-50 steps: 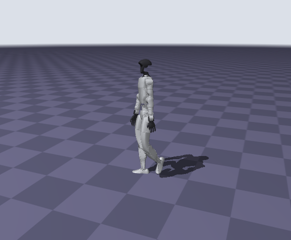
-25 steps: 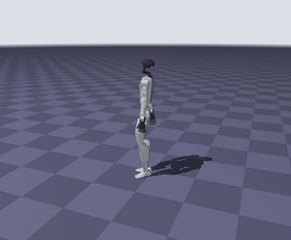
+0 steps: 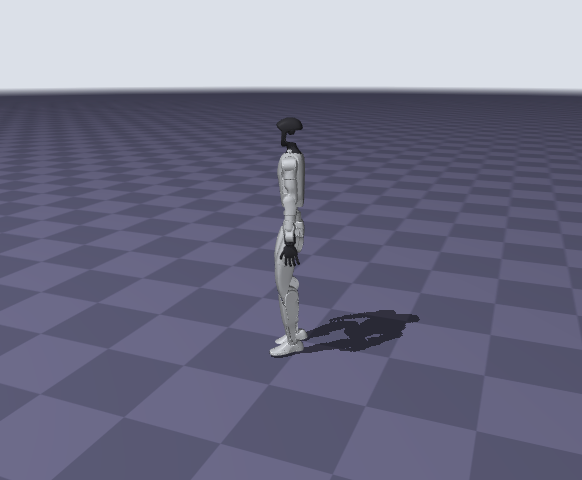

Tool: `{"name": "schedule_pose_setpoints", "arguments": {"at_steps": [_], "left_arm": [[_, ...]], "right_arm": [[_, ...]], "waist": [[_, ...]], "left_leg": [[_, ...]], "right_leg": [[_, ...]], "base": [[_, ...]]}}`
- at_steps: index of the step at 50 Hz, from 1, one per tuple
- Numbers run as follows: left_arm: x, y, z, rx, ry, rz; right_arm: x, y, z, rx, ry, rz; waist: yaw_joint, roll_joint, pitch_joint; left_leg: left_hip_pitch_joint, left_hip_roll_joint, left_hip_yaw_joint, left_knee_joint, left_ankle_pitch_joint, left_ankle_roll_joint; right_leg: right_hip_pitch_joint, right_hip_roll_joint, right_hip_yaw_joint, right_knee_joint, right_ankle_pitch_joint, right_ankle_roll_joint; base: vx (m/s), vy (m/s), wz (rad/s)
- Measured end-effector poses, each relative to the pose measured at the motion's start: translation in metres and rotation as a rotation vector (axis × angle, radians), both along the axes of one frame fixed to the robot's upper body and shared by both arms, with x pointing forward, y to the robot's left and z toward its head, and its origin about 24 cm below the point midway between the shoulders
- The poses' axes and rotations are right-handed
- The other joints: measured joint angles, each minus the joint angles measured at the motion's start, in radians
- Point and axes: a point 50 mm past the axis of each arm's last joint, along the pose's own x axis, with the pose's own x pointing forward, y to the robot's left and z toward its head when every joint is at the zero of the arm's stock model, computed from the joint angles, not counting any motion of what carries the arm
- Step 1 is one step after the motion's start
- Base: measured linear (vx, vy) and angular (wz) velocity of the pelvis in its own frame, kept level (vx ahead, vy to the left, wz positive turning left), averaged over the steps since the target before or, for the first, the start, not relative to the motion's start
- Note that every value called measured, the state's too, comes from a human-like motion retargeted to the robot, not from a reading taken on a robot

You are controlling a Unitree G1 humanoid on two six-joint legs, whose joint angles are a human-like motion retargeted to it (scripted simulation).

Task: In place motions

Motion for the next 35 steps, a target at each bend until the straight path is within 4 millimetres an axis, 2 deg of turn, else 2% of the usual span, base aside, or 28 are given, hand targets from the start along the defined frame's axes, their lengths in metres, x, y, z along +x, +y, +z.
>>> {"name": "schedule_pose_setpoints", "arguments": {"at_steps": [2,5,8,10,12,15,20,25,27,30,35], "left_arm": [[0.005,0.004,0.001,0.011,-0.014,-0.008],[0.013,0.010,0.002,0.021,-0.035,-0.020],[0.012,0.009,0.002,0.014,-0.057,-0.046],[0.003,0.007,0.001,0.015,-0.055,-0.055],[-0.006,0.008,0.001,0.022,-0.041,-0.036],[-0.014,0.010,0.001,0.019,-0.010,-0.007],[-0.034,0.013,0.002,0.047,0.047,0.011],[-0.033,0.012,0.002,0.042,0.052,0.023],[-0.023,0.011,0.002,0.032,0.022,0.027],[-0.011,0.012,0.002,0.025,-0.030,0.027],[-0.008,0.022,0.003,0.065,-0.059,0.033]], "right_arm": [[0.006,0.001,0.000,0.007,-0.021,-0.007],[0.005,-0.001,0.001,0.014,-0.017,-0.019],[-0.010,-0.008,0.001,0.006,0.046,-0.044],[-0.024,-0.014,0.001,-0.007,0.101,-0.058],[-0.029,-0.019,0.002,-0.029,0.127,-0.039],[-0.020,-0.026,0.004,-0.069,0.118,0.007],[-0.022,-0.030,0.005,-0.081,0.124,0.006],[-0.037,-0.029,0.005,-0.070,0.153,-0.032],[-0.039,-0.028,0.004,-0.060,0.154,-0.047],[-0.043,-0.026,0.004,-0.043,0.158,-0.047],[-0.046,-0.023,0.004,-0.036,0.167,-0.037]], "waist": [[-0.021,-0.011,0.025],[-0.003,-0.035,0.053],[0.110,-0.050,0.054],[0.170,-0.059,0.050],[0.189,-0.075,0.060],[0.157,-0.082,0.084],[0.132,-0.086,0.070],[0.148,-0.086,0.046],[0.159,-0.088,0.047],[0.191,-0.094,0.044],[0.277,-0.126,0.015]], "left_leg": [[-0.014,-0.010,-0.038,0.014,0.009,0.001],[-0.031,-0.029,-0.075,0.040,0.024,0.003],[-0.051,-0.041,-0.067,0.060,0.028,0.015],[-0.067,-0.052,-0.076,0.068,0.026,0.029],[-0.065,-0.050,-0.018,0.063,-0.003,0.063],[-0.045,-0.011,0.159,0.051,-0.067,0.089],[0.000,0.066,0.491,0.020,-0.161,0.022],[0.035,0.098,0.751,-0.015,-0.214,-0.049],[0.041,0.094,0.785,-0.018,-0.217,-0.051],[0.041,0.093,0.747,0.002,-0.205,-0.059],[0.096,0.102,0.793,0.032,-0.148,-0.063]], "right_leg": [[0.012,-0.016,0.006,-0.010,-0.018,0.017],[0.041,-0.043,-0.143,-0.057,-0.032,-0.037],[0.043,-0.061,-0.146,-0.075,-0.023,-0.017],[0.043,-0.091,-0.218,-0.083,-0.015,-0.005],[0.046,-0.113,-0.252,-0.092,-0.011,-0.001],[0.058,-0.137,-0.345,-0.119,-0.007,0.002],[0.072,-0.184,-0.520,-0.147,-0.027,0.028],[0.087,-0.218,-0.701,-0.147,-0.077,0.043],[0.103,-0.232,-0.794,-0.145,-0.099,0.053],[0.133,-0.248,-0.940,-0.138,-0.130,0.071],[0.165,-0.268,-1.149,-0.126,-0.162,0.101]], "base": [[-0.22,-0.14,1.73],[-0.16,-0.19,1.27],[0.00,-0.19,0.61],[0.04,-0.13,0.94],[-0.13,-0.10,1.15],[-0.24,-0.05,1.49],[-0.10,0.00,2.06],[0.03,0.08,2.68],[0.05,0.17,2.78],[0.13,0.25,2.54],[0.16,0.29,2.19]]}}
